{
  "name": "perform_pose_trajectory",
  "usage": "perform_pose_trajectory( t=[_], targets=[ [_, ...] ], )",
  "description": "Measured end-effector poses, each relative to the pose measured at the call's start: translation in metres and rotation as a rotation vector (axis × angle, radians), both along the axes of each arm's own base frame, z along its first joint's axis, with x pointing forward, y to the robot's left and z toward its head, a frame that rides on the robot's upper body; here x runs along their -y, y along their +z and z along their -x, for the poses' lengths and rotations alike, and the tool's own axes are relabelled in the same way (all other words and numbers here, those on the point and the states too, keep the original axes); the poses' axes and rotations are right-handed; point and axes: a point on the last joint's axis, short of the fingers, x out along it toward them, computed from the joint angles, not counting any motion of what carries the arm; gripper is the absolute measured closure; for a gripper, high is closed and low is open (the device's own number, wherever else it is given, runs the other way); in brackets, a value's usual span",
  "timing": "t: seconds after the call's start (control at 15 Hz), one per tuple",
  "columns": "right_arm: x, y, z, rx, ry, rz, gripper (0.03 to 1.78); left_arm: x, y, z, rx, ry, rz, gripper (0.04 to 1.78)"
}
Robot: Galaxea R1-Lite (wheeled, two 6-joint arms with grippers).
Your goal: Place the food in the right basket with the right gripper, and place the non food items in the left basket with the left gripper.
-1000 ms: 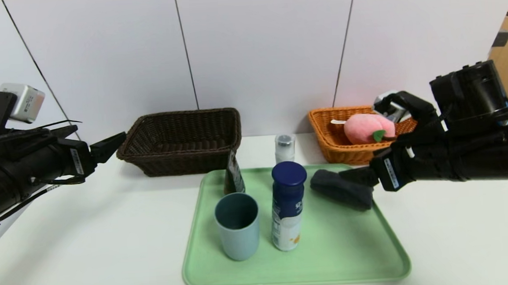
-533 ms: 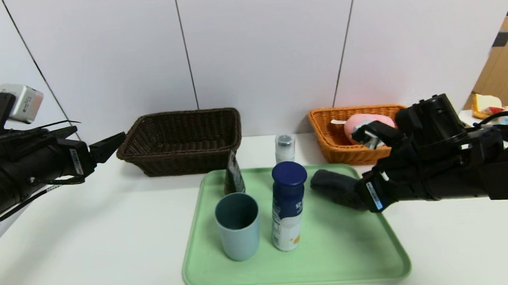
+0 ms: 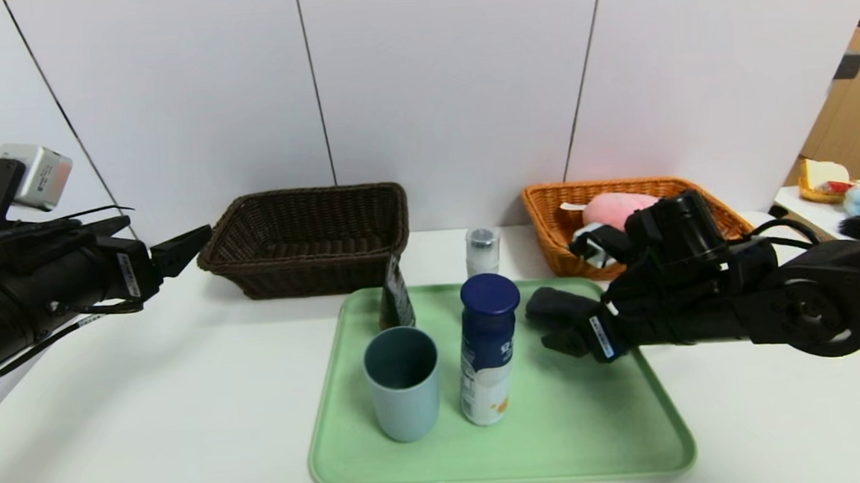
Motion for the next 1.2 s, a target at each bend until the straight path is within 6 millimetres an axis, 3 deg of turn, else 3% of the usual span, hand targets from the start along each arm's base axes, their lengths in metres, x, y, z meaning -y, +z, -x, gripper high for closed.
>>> perform_pose_trajectory(
  t=[0.2, 0.47, 0.73, 0.8, 1.0, 1.2],
  targets=[
    [-0.001, -0.01, -0.006, -0.024, -0.018, -0.005, 0.12, 0.0, 0.001, 0.0, 0.012, 0.0, 0.001, 0.13],
    [-0.001, -0.015, -0.011, -0.013, -0.055, -0.004, 0.72, 0.0, 0.001, 0.0, 0.012, 0.0, 0.001, 0.13],
    [-0.001, -0.013, -0.009, -0.011, -0.053, -0.004, 1.17, 0.0, 0.001, 0.0, 0.011, -0.001, 0.001, 0.13],
    [-0.001, -0.009, -0.007, -0.001, -0.051, -0.009, 1.53, 0.0, 0.001, 0.0, 0.011, 0.0, 0.001, 0.13],
    [0.0, 0.019, 0.008, 0.076, -0.028, -0.05, 1.53, 0.0, 0.001, 0.0, 0.011, 0.0, 0.0, 0.13],
    [0.007, 0.068, 0.03, 0.211, 0.014, -0.151, 1.53, 0.0, 0.0, 0.0, 0.01, 0.0, -0.001, 0.13]
  ],
)
